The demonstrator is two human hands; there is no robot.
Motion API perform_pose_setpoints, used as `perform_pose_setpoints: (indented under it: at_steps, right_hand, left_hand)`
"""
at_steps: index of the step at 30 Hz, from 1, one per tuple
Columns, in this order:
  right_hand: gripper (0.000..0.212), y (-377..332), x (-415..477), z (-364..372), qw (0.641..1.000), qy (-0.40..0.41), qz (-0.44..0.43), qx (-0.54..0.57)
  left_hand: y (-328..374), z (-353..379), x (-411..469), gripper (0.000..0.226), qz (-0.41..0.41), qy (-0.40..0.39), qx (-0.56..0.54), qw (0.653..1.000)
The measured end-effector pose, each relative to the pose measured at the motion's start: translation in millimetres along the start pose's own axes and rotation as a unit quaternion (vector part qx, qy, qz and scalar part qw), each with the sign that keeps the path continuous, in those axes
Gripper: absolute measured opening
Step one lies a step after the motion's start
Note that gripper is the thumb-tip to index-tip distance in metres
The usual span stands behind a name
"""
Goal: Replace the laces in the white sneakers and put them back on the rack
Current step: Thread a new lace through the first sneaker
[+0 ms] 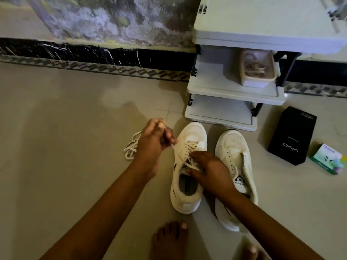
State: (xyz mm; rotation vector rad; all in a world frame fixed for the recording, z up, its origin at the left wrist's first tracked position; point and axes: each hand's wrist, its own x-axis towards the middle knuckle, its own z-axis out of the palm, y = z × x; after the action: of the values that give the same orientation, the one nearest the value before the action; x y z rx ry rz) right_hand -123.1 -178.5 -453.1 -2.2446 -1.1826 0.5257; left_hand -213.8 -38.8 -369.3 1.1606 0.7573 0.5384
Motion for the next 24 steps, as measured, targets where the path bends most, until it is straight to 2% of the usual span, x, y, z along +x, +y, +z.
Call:
perform_pose_setpoints:
  at_steps: [1,2,3,4,6,7,10,11,12,13,14,15,16,17,18,19,21,24]
  right_hand:
    - [0.056,1.2,0.5,-1.3,1.0,-0.007,-0.003,0.013]
    - [0.059,2.9,0.6,-2.3,0.999,-0.013,-0.004,0.029]
    - [0.06,4.4,1.1,-3.2,0.999,-0.018,-0.003,0.046]
    - [0.059,6.3,1.3,-3.9,0.998,-0.023,-0.001,0.06]
    - [0.057,8.2,1.8,-4.4,0.997,-0.027,0.001,0.07]
    - [0.057,8.6,2.3,-4.4,0.997,-0.025,0.001,0.069]
    - [0.056,9.5,3.1,-2.9,0.997,-0.017,0.004,0.073]
    - [0.056,10.0,3.0,-2.0,0.997,-0.016,0.006,0.076]
    - [0.056,10.8,2.9,-1.5,0.997,-0.016,0.007,0.078]
    - [0.055,11.3,2.8,-0.8,0.997,-0.017,0.006,0.077]
    - [0.056,12.0,2.8,-1.0,0.997,-0.018,0.005,0.073]
    - [0.056,12.2,2.8,-1.1,0.997,-0.019,0.004,0.071]
    - [0.056,12.3,2.8,-1.6,0.997,-0.02,0.006,0.07]
    - [0.056,12.2,2.4,-1.4,0.997,-0.02,0.007,0.07]
    - [0.055,12.4,2.5,-1.2,0.997,-0.02,0.007,0.068]
    - [0.055,12.4,2.1,-0.7,0.998,-0.02,0.006,0.066]
    - [0.055,12.2,1.5,-0.7,0.998,-0.018,0.004,0.065]
    - [0.055,11.4,1.9,-0.2,0.998,-0.013,0.002,0.063]
  left_hand:
    - [10.0,-1.8,4.0,0.024,0.012,0.006,-0.05,0.999]
    - [15.9,-3.4,7.2,0.024,0.022,0.009,-0.049,0.999]
    - [15.3,-4.9,10.5,0.022,0.031,0.014,0.018,0.999]
    - [9.6,-4.9,11.5,0.017,0.037,0.018,0.136,0.99]
    - [-17.2,-8.8,8.4,0.016,0.041,-0.017,0.37,0.928]
    - [-31.4,-11.9,5.5,0.02,0.037,-0.056,0.445,0.893]
    - [-56.9,-19.8,1.1,0.02,0.04,-0.123,0.575,0.808]
    - [-57.5,-20.2,1.3,0.018,0.043,-0.136,0.591,0.794]
    - [-54.1,-18.0,1.4,0.018,0.038,-0.147,0.571,0.807]
    - [-47.2,-15.1,1.5,0.019,0.012,-0.145,0.502,0.853]
    - [-34.1,-10.1,0.5,0.02,-0.033,-0.131,0.385,0.913]
    - [-18.4,-6.6,0.9,0.021,-0.078,-0.113,0.248,0.959]
    - [-1.7,-5.7,3.4,0.022,-0.091,-0.099,0.131,0.982]
    - [12.4,-6.8,8.1,0.025,-0.076,-0.092,0.07,0.99]
    - [22.7,-7.5,13.5,0.027,-0.048,-0.088,0.076,0.992]
    - [25.8,-9.0,18.3,0.026,-0.019,-0.079,0.138,0.987]
    - [15.7,-9.0,20.9,0.017,0.026,-0.069,0.326,0.942]
    - [-30.5,-13.5,8.7,0.019,0.026,-0.149,0.554,0.819]
